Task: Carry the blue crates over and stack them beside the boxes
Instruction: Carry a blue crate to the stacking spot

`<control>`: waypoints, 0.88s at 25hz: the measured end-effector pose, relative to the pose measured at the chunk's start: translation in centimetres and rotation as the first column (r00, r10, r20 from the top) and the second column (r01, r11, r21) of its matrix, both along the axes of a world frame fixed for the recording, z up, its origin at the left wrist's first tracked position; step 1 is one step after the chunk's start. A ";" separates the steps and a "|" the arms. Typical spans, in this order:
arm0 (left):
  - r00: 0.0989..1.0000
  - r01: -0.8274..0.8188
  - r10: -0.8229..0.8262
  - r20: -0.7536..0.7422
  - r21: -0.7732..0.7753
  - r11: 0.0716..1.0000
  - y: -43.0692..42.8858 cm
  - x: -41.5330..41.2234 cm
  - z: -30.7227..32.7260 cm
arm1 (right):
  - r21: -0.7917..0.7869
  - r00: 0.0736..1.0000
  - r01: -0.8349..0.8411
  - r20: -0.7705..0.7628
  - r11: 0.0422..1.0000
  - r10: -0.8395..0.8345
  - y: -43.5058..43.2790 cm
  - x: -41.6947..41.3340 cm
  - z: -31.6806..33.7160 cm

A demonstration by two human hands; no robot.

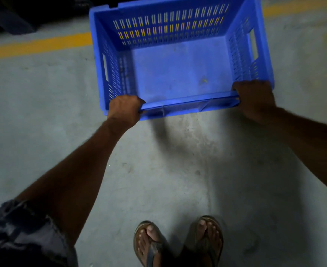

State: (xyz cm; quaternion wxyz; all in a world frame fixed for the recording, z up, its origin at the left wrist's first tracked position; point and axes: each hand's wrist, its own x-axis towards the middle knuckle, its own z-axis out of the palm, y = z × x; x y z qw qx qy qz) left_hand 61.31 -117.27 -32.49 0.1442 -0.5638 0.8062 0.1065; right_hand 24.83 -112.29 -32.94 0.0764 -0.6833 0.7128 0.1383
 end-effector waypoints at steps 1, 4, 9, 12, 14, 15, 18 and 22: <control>1.000 -0.001 0.001 0.006 0.011 1.000 -0.1 0.1 -0.1 | 0.011 1.000 -0.004 0.000 1.000 0.004 -0.1 0.1 0.0; 0.999 -0.032 0.035 -0.028 0.096 0.995 -0.6 0.0 -0.2 | 0.059 1.000 0.007 0.003 0.998 -0.008 -0.9 0.0 0.5; 0.992 -0.053 0.060 -0.108 0.063 0.997 2.2 1.5 1.6 | 0.122 0.996 0.090 0.006 0.988 -0.091 1.3 2.7 3.3; 0.971 -0.166 0.172 -0.164 0.053 0.985 4.9 2.9 5.2 | 0.146 0.968 0.173 0.157 0.974 -0.196 3.7 4.6 7.4; 0.947 -0.231 0.248 -0.206 0.102 0.968 6.2 3.2 8.9 | 0.186 0.934 0.226 0.236 0.956 -0.266 5.2 6.2 10.9; 0.944 -0.232 0.251 -0.212 0.110 0.967 6.9 3.0 10.8 | 0.187 0.907 0.256 0.293 0.948 -0.303 6.0 7.0 12.4; 0.885 -0.303 0.335 -0.322 0.147 0.942 8.7 1.8 17.6 | 0.146 0.789 0.364 0.476 0.920 -0.388 8.0 9.6 18.2; 0.892 -0.263 0.289 -0.347 0.122 0.957 12.7 -0.3 30.1 | 0.070 0.604 0.471 0.701 0.879 -0.380 12.1 11.8 29.3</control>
